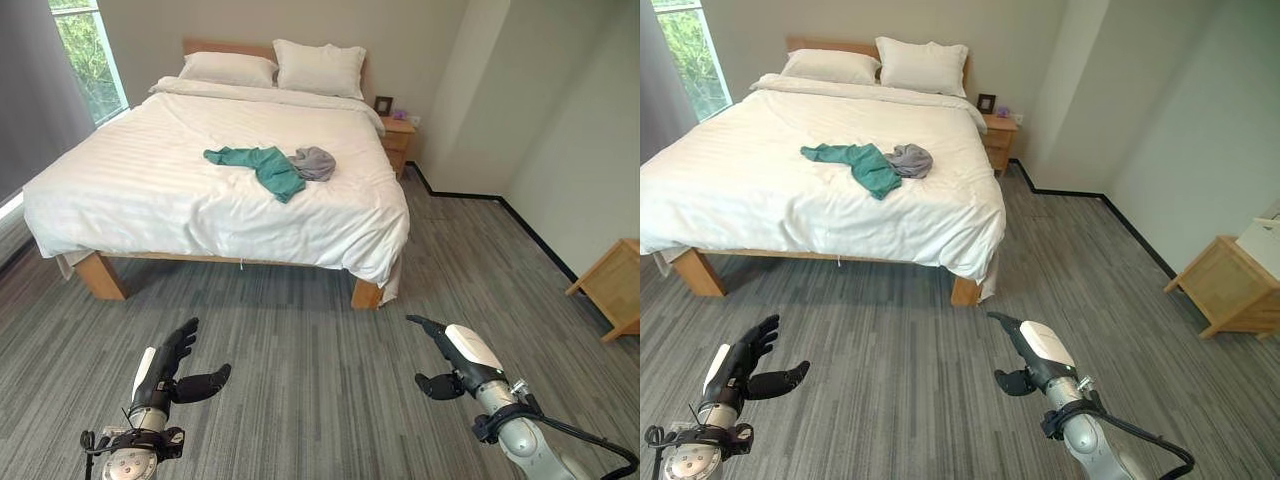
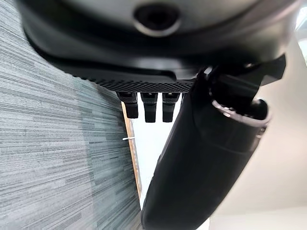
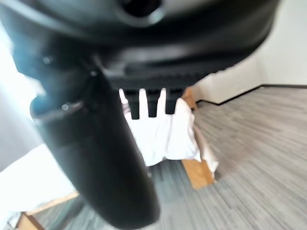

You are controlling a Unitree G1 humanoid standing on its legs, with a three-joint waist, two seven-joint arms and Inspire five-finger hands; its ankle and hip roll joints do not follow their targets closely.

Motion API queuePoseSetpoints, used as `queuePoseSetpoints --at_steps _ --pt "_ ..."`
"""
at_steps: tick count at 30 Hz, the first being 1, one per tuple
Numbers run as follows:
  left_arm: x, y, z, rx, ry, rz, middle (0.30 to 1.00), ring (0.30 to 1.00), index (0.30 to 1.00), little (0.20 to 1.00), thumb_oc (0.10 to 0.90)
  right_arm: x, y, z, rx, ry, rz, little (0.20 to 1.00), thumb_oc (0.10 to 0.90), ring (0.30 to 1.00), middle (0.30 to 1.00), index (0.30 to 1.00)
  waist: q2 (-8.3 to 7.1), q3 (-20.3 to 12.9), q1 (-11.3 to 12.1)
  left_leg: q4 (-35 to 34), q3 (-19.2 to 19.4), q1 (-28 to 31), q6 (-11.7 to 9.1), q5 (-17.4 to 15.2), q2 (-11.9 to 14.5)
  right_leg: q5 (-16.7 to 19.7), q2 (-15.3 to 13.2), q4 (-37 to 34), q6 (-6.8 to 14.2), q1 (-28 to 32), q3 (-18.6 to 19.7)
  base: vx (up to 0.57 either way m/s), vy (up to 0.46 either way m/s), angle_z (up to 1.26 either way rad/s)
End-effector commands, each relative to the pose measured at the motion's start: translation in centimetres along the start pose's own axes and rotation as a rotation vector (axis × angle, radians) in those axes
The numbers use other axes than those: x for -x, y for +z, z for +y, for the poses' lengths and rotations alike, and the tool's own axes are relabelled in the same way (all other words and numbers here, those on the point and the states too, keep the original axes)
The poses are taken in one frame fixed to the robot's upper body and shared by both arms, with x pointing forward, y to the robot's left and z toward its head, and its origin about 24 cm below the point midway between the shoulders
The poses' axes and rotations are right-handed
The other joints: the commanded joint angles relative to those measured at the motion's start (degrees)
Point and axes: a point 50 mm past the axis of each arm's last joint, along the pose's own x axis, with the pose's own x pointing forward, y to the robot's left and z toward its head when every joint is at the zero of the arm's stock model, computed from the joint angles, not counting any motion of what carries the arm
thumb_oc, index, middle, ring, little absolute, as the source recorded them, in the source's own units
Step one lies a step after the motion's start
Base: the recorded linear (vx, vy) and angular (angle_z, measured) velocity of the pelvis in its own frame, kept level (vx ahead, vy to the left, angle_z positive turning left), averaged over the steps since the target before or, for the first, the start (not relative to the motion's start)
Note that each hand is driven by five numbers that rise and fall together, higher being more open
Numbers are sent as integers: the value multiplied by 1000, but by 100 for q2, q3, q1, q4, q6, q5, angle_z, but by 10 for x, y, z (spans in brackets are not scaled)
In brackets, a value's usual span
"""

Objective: Pick up bed clothes into laundry basket.

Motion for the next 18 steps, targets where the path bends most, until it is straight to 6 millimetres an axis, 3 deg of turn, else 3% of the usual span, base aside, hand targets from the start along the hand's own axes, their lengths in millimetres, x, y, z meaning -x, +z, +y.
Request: queuePoseSetpoints --at_steps 1,9,10,12,13,14,16,18 --pt "-16 62 4 8 -1 -328 900 900 900 900 800 -22 32 -59 75 -178 -214 900 800 900 900 900 306 74 39 51 511 136 -167 43 181 -965 26 64 82 259 98 13 -7 -7" --pt "-17 62 4 2 -5 -329 900 900 900 900 800 -21 34 -63 83 -181 -222 900 800 900 900 900 308 92 28 51 513 133 -161 37 183 -977 52 64 74 235 160 11 -14 -2" --pt "-19 65 3 4 -4 -333 900 900 900 900 800 -24 42 -75 112 -192 -263 900 800 900 900 900 231 221 40 447 563 114 -128 -49 230 -1040 104 64 7 225 443 71 -117 -7" --pt "-22 70 -1 4 -16 -349 900 900 900 900 800 -25 44 -81 127 -200 -271 900 800 900 900 900 160 380 75 1103 430 -232 -127 -199 257 -1075 79 64 -62 283 473 40 -121 -27" --pt "-25 74 -6 12 -38 -364 900 900 900 900 800 -24 43 -88 149 -208 -266 900 800 900 900 900 100 500 86 1664 325 -576 -151 -102 262 -1133 49 64 -119 363 438 11 -73 -17" --pt "-25 75 -7 12 -38 -365 900 900 900 900 800 -24 43 -88 149 -209 -266 900 800 900 900 900 106 500 77 1701 303 -606 -153 -118 272 -1136 56 64 -121 360 426 49 -48 8" --pt "-27 79 -11 22 -52 -380 900 900 900 900 800 -24 43 -98 183 -226 -264 900 800 900 900 900 61 559 97 1999 314 -883 -62 -164 128 -1193 -16 64 -131 428 372 93 -9 14" --pt "-29 79 -17 29 -70 -376 900 900 900 900 800 -24 43 -112 233 -247 -258 900 800 900 900 900 -22 555 135 1985 492 -1324 87 -577 -237 -1312 -95 64 -71 505 424 255 8 31"
